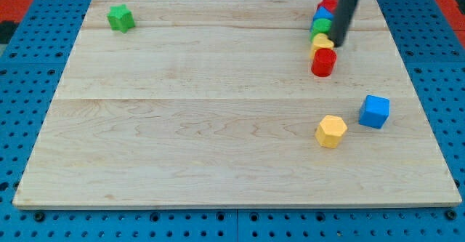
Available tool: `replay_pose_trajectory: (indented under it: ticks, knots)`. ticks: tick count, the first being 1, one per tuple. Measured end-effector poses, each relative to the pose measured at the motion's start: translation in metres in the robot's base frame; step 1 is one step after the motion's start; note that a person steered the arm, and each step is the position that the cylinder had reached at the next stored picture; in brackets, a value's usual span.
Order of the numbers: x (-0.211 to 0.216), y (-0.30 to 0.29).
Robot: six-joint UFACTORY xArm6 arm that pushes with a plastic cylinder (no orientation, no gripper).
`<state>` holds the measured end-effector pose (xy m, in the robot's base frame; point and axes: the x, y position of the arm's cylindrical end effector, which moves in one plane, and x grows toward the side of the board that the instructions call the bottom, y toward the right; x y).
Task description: Place the yellow heart parallel to the green circle
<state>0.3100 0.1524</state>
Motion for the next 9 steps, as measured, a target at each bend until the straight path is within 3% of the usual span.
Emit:
replay_pose_trajectory:
  ticks: [1,3,4,5,7,8,9]
  knots:
    - [0.042,-0.060]
    - [0.105,-0.093]
    - [0.111,-0.143]
    - [0.056,-0.171]
    - [0.111,-0.148]
    - [0.063,-0.141]
    - [0.008,-0.206]
